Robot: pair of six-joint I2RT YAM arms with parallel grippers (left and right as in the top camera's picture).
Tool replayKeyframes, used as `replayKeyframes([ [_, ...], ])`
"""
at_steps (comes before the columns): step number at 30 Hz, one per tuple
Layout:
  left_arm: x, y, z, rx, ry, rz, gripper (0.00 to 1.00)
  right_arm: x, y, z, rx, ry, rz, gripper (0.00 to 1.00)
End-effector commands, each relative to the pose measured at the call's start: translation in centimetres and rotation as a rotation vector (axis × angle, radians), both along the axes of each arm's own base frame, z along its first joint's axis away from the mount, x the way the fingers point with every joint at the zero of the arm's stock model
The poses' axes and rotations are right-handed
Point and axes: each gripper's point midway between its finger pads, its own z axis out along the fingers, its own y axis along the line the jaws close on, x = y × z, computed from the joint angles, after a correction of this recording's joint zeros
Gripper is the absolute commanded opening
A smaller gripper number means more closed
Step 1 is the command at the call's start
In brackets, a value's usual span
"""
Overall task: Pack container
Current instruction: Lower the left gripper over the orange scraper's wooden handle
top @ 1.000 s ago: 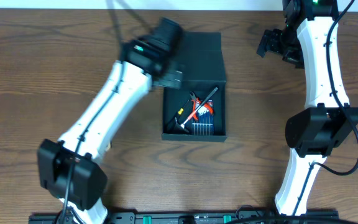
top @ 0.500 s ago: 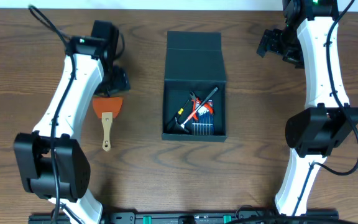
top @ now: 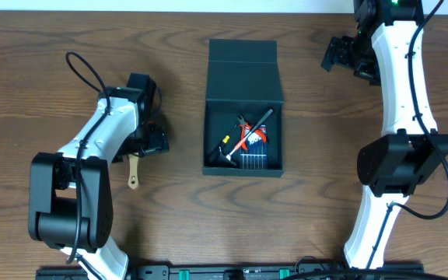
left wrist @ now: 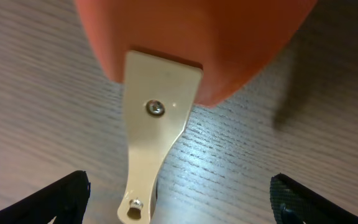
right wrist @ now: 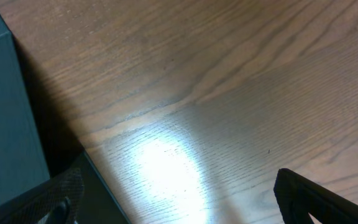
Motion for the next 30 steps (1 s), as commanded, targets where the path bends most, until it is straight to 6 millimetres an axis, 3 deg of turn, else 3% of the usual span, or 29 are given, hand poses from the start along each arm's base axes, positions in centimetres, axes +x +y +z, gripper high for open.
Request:
replayKeyframes([
  [1,-0.4,-0.1,-0.4,-0.018,0.009,-0.068,0.91,0.2,0.0,0.7,-0.011,-0.020,0.009,0.99],
  [17,0.0,-0.5,-0.6,-0.043,-0.004,-0.165,0.93,0.2,0.0,0.7,-0.011,-0.020,0.009,0.99],
  [26,-0.5,0.9,-1.7,-0.055,-0.003,-0.090,0.93,0.2,0.0,0.7,-0.011,-0.020,0.009,0.99],
  [30,-0.3,0.4,-2.0,-0.137,-0.015,-0.073,0.93,0.2,0.0,0.7,-0.011,-0.020,0.009,0.99],
])
